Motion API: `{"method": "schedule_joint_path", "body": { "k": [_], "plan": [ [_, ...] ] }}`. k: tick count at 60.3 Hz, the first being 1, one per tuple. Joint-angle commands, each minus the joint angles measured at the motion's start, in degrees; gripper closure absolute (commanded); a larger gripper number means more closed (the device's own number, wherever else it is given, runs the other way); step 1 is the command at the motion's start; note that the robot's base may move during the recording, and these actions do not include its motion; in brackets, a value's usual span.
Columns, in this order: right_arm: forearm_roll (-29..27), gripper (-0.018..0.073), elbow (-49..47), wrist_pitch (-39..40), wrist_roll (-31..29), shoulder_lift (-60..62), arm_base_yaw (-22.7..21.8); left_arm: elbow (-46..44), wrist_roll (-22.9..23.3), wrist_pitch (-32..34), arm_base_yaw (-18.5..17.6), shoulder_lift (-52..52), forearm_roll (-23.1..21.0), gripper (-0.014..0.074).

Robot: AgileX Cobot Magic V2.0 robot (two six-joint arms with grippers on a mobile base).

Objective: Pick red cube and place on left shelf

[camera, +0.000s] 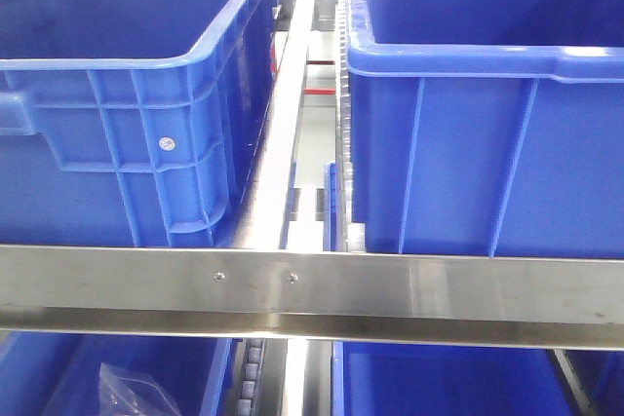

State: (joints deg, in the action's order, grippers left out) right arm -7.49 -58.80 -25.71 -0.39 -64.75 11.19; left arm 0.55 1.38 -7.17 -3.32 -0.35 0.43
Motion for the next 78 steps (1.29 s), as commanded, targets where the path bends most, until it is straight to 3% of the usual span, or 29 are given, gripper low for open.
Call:
{"method": "schedule_joint_path", "body": {
  "k": [1,4,8,13,17,37,42,48,78],
  "plan": [
    [0.26,0.0501,-2.25,8.14,-0.53,-0.99,-1.48,1.32,0.05,5.16,-0.23,-0.82,-0.43,0.0495],
    [0.26,0.0487,-2.31,10.08,-0.53,-2.15,-1.69,1.32,0.05,5.16,-0.23,-0.82,-0.43,0.0495],
    [0.26,0.0389,-3.12,10.82,-0.53,-3.76,-1.73,1.32,0.05,5.16,-0.23,-0.82,-0.43,0.0495],
    [0.26,0.0088,-4.25,11.43,-0.53,-5.53,-1.73,1.32,0.05,5.16,-0.23,-0.82,-0.43,0.0495],
    [0.26,-0.0092,-4.72,12.34,-0.53,-6.42,-1.73,1.32,0.05,5.16,-0.23,-0.82,-0.43,0.0495],
    [0.32,0.0106,-4.9,12.49,-0.53,-5.21,-1.73,1.32,0.05,5.16,-0.23,-0.82,-0.43,0.0495],
    [0.34,0.0256,-4.52,11.58,-0.53,-3.13,-1.73,1.32,0.05,5.16,-0.23,-0.82,-0.43,0.0495],
    [0.52,0.0519,-2.7,11.66,-0.53,0.43,-1.73,1.32,0.05,5.16,-0.23,-0.82,-0.43,0.0495],
    [0.52,0.0496,17.66,15.53,-0.53,24.63,-1.88,1.32,0.05,5.16,-0.23,-0.82,-0.43,0.0495]
  ]
}}
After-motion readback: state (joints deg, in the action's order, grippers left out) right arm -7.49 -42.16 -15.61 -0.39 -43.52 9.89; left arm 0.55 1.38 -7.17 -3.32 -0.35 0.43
